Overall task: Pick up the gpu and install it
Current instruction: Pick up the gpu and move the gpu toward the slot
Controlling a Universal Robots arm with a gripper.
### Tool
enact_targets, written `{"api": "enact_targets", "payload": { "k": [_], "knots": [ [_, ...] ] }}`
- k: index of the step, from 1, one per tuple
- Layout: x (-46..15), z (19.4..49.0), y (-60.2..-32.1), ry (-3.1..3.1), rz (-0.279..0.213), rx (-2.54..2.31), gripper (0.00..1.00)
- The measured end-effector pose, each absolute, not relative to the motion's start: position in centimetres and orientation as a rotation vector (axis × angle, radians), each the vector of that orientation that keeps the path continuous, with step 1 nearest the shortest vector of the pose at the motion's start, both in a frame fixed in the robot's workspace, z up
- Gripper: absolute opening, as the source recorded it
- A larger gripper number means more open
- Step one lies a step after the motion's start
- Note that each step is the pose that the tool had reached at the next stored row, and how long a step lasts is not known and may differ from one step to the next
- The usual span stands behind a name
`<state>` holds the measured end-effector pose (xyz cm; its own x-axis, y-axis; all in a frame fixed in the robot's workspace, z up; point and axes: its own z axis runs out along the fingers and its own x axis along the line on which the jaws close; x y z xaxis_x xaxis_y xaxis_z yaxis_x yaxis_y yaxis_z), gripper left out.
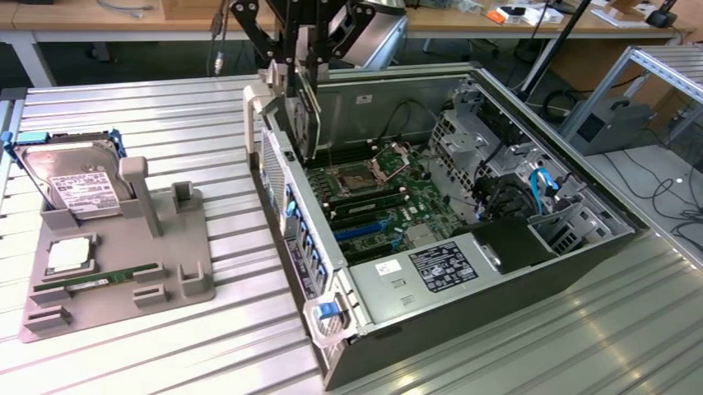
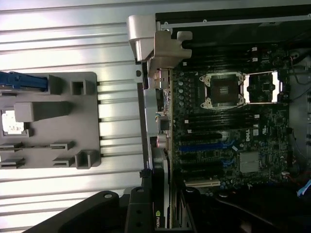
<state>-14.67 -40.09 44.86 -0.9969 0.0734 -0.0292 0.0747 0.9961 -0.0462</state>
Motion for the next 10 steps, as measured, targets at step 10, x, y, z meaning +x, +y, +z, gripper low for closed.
{"api": "enact_targets", "payload": {
  "k": [10],
  "knots": [
    [-13.4, 44.7, -40.1, 3.111, -0.079, 0.115, 0.27]
  ]
}}
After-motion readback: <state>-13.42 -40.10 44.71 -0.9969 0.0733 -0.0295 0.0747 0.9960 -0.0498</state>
